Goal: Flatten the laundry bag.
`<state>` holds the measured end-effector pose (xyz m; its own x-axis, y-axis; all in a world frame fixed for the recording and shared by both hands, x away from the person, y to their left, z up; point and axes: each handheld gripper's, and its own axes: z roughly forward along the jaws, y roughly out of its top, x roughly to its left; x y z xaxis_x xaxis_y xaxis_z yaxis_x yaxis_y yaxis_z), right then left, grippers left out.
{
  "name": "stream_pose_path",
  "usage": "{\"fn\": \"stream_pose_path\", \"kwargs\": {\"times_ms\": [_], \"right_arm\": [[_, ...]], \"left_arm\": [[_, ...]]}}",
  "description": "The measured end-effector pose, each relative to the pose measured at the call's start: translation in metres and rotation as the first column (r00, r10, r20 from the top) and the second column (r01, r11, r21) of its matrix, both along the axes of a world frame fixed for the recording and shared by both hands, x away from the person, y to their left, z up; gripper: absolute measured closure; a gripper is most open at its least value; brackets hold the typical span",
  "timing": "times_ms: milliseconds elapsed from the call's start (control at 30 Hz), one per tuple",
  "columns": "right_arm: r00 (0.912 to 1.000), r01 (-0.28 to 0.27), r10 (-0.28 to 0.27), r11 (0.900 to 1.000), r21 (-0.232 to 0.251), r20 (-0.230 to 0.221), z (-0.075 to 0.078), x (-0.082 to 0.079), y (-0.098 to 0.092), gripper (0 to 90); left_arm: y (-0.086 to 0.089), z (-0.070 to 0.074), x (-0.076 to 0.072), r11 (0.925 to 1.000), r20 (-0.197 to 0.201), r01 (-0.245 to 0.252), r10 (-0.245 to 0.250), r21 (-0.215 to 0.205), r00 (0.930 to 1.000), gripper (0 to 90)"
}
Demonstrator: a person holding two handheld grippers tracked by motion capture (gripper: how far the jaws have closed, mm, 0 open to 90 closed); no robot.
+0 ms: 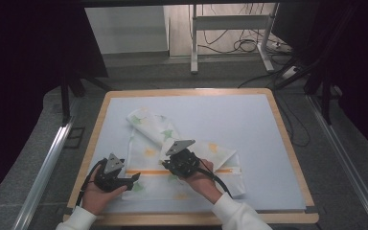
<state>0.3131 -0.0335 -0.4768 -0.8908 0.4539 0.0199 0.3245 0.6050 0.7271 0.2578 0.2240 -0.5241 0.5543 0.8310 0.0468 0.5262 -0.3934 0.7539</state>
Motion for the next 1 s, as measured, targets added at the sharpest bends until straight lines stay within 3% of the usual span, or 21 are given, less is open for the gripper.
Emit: {"fn": "stream_pose_path", "kwargs": {"times_ms": [467, 1000], "right_arm": [[0.9987, 0.043, -0.044, 0.998, 0.051, 0.027, 0.021, 0.01, -0.025, 88.1], [0.9953, 0.09, -0.092, 0.993, 0.073, 0.029, 0.033, 0.022, -0.05, 88.2]], "left_arm": [[0.0, 0.0, 0.0, 1.0, 0.004, -0.001, 0.001, 0.004, 1.0, 20.5], [0.0, -0.001, 0.0, 1.0, 0.005, -0.001, 0.001, 0.009, 1.0, 20.5]]}}
